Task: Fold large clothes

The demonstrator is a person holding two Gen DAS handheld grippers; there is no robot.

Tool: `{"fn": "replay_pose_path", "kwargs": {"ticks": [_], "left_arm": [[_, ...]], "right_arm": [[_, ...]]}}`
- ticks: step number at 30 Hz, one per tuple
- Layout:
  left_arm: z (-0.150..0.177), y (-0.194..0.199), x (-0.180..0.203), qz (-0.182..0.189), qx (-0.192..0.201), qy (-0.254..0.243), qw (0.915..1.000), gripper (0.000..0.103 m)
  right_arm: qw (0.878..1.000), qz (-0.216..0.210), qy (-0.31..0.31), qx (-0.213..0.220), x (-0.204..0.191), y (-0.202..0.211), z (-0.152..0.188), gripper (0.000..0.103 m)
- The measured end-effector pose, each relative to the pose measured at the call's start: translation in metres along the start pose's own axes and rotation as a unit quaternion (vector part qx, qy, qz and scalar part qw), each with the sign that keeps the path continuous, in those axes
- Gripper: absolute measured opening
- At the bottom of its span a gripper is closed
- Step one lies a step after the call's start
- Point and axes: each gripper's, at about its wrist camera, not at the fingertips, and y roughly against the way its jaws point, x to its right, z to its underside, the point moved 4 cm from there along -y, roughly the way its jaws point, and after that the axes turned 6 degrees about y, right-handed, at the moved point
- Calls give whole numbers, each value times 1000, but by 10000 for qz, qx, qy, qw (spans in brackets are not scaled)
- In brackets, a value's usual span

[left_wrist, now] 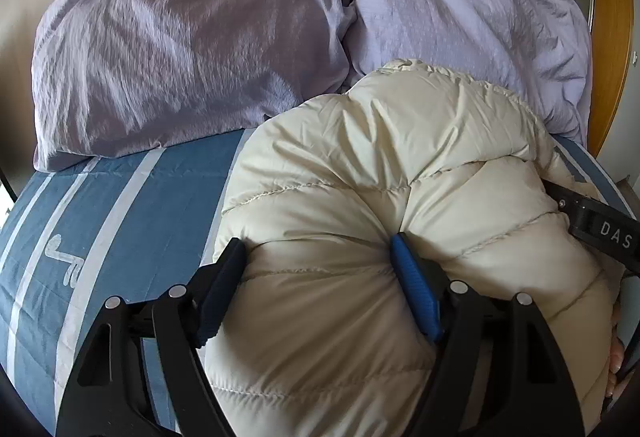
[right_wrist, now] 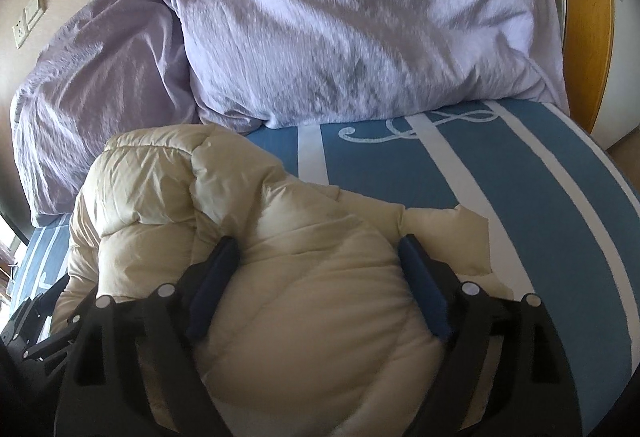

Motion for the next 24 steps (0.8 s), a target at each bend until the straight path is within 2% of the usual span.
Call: {"fn": "replay_pose_path", "kwargs": {"ticks": [24], "left_arm": [[-1,-5,-3,122,-76,209,9997,78]], "right_arm": [[9994,-119,-51,-315,-1,-24,0,88]]}}
